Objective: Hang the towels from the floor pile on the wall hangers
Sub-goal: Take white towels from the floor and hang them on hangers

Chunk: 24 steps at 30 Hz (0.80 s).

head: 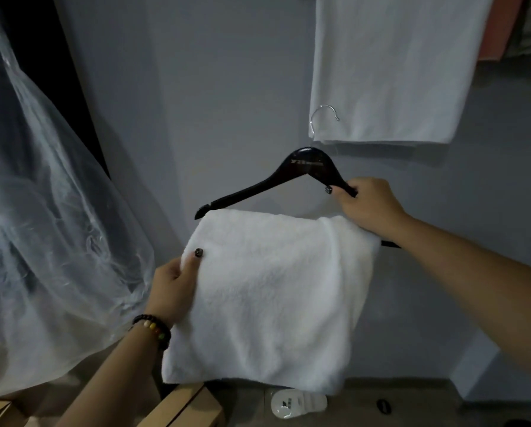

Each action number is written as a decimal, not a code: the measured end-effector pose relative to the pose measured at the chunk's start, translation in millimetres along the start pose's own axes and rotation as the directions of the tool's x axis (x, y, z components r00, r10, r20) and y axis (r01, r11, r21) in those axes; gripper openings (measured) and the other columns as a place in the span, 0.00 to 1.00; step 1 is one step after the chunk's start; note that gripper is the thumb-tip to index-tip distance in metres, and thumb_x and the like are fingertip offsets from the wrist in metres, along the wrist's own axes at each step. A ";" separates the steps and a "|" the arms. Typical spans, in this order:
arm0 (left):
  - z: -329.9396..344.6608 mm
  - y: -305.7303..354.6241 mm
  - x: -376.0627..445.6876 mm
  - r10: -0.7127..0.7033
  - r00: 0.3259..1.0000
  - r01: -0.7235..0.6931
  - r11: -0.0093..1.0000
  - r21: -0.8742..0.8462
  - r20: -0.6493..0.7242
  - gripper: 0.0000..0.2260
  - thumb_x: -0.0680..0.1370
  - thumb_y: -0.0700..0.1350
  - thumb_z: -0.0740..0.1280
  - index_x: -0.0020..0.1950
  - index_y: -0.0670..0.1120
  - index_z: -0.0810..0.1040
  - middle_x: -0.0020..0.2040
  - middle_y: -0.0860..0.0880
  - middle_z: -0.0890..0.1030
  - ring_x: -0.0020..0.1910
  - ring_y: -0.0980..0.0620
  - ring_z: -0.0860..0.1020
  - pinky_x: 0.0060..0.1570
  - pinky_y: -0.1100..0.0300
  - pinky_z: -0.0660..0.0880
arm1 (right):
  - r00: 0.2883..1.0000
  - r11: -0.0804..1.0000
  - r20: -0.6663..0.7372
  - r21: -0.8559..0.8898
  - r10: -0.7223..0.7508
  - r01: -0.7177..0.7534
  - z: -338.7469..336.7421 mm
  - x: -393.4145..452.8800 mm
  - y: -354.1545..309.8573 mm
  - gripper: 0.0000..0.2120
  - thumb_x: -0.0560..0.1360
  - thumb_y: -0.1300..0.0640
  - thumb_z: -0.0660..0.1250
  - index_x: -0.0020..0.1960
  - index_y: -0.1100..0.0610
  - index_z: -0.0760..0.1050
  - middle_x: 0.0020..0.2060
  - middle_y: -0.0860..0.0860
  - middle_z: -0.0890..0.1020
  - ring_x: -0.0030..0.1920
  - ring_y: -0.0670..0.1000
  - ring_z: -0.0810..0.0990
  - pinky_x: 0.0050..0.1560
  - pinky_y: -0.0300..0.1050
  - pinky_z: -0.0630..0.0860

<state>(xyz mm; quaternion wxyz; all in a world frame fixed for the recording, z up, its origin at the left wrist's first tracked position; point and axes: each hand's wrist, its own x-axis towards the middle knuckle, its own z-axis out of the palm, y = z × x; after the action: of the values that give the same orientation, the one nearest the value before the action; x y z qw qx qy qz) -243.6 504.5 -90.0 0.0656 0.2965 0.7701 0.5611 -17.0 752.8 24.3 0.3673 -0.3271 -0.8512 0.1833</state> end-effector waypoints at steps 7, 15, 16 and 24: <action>-6.5 40.1 14.4 0.452 0.829 -0.361 0.882 0.304 -0.329 0.08 0.77 0.42 0.67 0.54 0.41 0.74 0.51 0.44 0.75 0.47 0.49 0.73 0.48 0.54 0.74 | 0.990 0.984 0.015 0.108 -0.144 0.141 -11.0 4.9 -40.4 0.23 0.74 0.45 0.68 0.29 0.57 0.66 0.24 0.49 0.66 0.27 0.47 0.64 0.30 0.42 0.59; 41.4 127.4 12.5 0.515 0.684 -0.709 0.305 0.635 0.516 0.26 0.77 0.68 0.49 0.57 0.50 0.73 0.49 0.51 0.80 0.46 0.47 0.78 0.45 0.53 0.74 | 0.959 0.948 0.018 0.156 -0.284 0.277 -10.6 -6.8 -74.1 0.23 0.71 0.41 0.70 0.28 0.56 0.71 0.23 0.50 0.69 0.25 0.48 0.66 0.29 0.43 0.62; 44.6 127.4 16.6 0.445 0.713 -0.691 0.318 0.649 0.541 0.27 0.75 0.71 0.49 0.54 0.51 0.72 0.46 0.51 0.79 0.45 0.47 0.78 0.44 0.53 0.73 | 0.960 0.949 0.017 0.159 -0.279 0.273 -10.4 -9.3 -73.3 0.21 0.71 0.42 0.70 0.29 0.56 0.74 0.23 0.51 0.72 0.25 0.49 0.69 0.29 0.44 0.65; 57.5 121.9 21.1 0.360 0.780 -0.599 0.666 0.445 0.511 0.26 0.71 0.72 0.60 0.36 0.49 0.74 0.36 0.53 0.78 0.38 0.53 0.76 0.40 0.56 0.75 | 0.817 0.942 -0.494 -0.008 -0.296 0.336 -13.9 -39.8 -29.3 0.05 0.72 0.60 0.71 0.46 0.59 0.78 0.43 0.49 0.78 0.40 0.45 0.75 0.43 0.38 0.74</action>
<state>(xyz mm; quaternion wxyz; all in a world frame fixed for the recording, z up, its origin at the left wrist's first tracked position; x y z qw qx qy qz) -189.2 586.9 4.2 -0.0344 0.6004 0.7671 0.2233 1.6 705.3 29.6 0.6082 -0.2022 -0.7648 0.0649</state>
